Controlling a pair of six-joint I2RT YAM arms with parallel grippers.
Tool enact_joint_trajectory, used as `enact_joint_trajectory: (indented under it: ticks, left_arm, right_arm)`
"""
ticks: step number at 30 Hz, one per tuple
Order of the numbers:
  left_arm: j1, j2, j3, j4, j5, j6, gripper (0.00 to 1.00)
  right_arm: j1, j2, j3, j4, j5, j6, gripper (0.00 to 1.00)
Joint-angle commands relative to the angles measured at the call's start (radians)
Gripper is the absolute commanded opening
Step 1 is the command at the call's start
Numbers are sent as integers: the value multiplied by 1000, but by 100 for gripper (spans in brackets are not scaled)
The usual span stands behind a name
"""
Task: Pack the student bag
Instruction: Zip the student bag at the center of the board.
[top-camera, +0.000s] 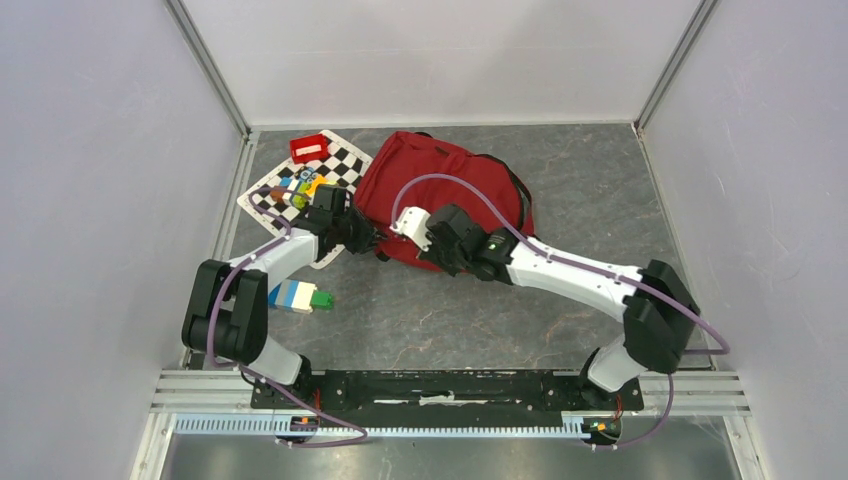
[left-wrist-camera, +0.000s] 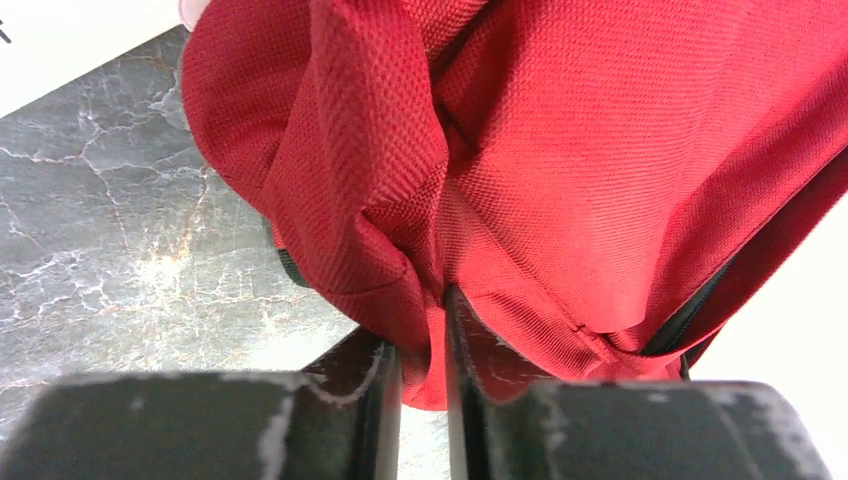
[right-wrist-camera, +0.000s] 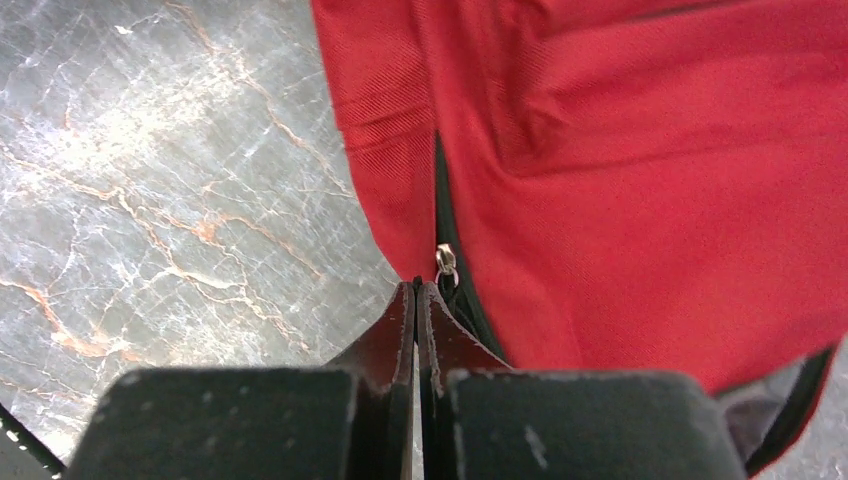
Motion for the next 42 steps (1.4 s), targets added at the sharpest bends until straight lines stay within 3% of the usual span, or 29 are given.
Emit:
enact_joint_trajectory:
  ticks: [1,3,10,17,21,22,23,25,26,27,30,33,42]
  left_arm:
    - [-4,10,13,-12,-65,31,13]
    - [-4,12,18,-23,-72,43,2]
    - [-1,-37,16,-92,-154,104,2]
    - [0,-61,15,-117,-179,166,2]
    - [-2,-94,30,-121,-181,257,3]
    - [-4,-112,38,-129,-186,298,10]
    - [-6,-131,48,-137,-197,338,25]
    - [-17,-185,63,-152,-219,411,69]
    - [-29,-205,74,-153,-230,437,84]
    - [-46,-224,85,-151,-233,472,91]
    - [-160,-259,142,-137,-296,589,98]
    - [-332,-264,173,-73,-351,711,100]
    - [-535,-15,293,64,-209,873,100]
  right_arm:
    - [-3,-126,-74,44,120,35,0]
    - [-12,-155,-111,41,178,54,0]
    - [-127,-281,-227,26,301,116,0]
    - [-311,-327,-299,68,250,120,0]
    - [-353,-326,-282,104,155,111,0]
    - [-354,-331,-278,121,114,109,0]
    - [-355,-336,-274,138,77,109,0]
    - [-355,-341,-267,154,26,127,0]
    - [-356,-343,-268,161,12,137,0]
    - [-356,-347,-271,169,4,148,0]
    - [-356,-368,-290,205,-31,164,0]
    - [-356,-384,-292,217,-48,165,0]
    - [-356,-442,-314,216,-15,180,0]
